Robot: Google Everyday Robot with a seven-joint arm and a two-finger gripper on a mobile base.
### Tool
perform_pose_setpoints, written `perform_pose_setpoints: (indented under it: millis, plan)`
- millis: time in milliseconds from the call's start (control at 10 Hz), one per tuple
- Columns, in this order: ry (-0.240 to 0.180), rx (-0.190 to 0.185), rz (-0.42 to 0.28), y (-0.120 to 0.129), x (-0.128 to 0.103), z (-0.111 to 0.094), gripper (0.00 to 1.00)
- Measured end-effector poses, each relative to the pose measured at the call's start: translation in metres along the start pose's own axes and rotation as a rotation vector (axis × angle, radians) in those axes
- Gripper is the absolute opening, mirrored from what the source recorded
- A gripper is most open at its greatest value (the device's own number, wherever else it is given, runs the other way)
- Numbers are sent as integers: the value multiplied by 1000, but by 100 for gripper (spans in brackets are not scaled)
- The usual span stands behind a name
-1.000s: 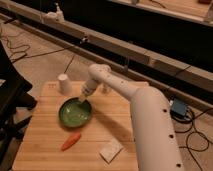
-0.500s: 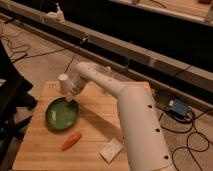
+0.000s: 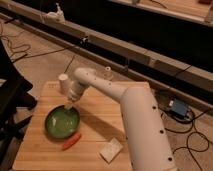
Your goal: Drag the ceramic bowl in a circle
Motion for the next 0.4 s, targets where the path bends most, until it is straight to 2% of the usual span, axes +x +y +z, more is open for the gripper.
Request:
perform_pose_setpoints:
  millis: [200, 300, 400]
  plan:
    - [13, 40, 81, -22, 29, -18, 0]
    - [6, 52, 117, -33, 36, -27, 0]
    - [-23, 61, 147, -43, 37, -36, 0]
